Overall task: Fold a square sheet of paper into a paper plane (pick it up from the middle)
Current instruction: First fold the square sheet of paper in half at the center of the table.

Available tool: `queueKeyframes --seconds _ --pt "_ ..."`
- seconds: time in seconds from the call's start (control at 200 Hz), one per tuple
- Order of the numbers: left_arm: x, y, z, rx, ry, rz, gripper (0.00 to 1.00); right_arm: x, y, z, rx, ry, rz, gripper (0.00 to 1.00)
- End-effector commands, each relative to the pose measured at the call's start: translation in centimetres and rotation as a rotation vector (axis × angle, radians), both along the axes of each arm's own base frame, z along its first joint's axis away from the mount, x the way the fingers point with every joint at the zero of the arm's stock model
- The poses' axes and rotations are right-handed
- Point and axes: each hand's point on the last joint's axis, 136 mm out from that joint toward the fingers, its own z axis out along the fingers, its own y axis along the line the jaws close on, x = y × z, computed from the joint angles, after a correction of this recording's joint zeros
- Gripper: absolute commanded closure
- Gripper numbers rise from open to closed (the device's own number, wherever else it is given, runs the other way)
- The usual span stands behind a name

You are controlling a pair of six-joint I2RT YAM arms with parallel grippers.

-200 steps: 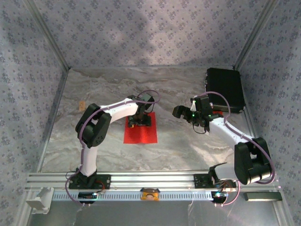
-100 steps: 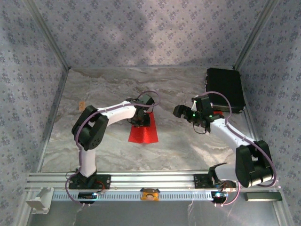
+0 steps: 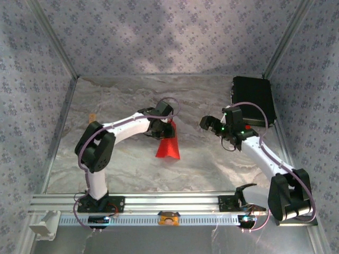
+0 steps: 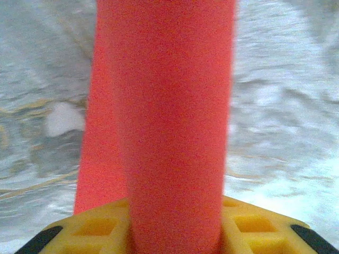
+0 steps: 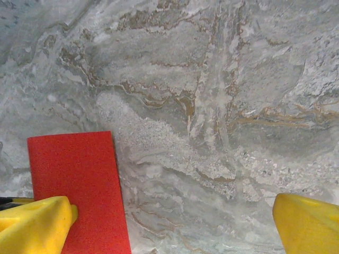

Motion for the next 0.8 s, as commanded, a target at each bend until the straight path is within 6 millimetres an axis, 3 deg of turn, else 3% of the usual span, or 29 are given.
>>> queueKeyframes --seconds 0.0,0.095,0.185,0.485,0.794 --pt "0.3 -3.8 5.4 -0.304 -0.016 -0.071 0.65 -0.1 -0.5 0.7 0.009 -0.023 -0.021 0.01" --pt "-0.2 -5.4 7.1 -0.438 0.011 -0.124 0.65 -0.1 -0.5 0.8 0.023 -0.029 -0.021 0.01" --pt "-0.3 -5.8 7.5 -0.519 0.05 -0.118 0.65 -0.2 -0.5 0.8 0.039 -0.028 -0.016 0.01" --pt "-0.7 -5.0 3.3 -0.476 0.129 -0.094 0.63 -0.2 1.3 0.4 0.12 -0.038 0.051 0.01" --pt "0.0 -4.9 0.9 -0.483 0.141 -0.028 0.63 -0.1 2.7 -0.4 0.167 -0.006 0.095 0.05"
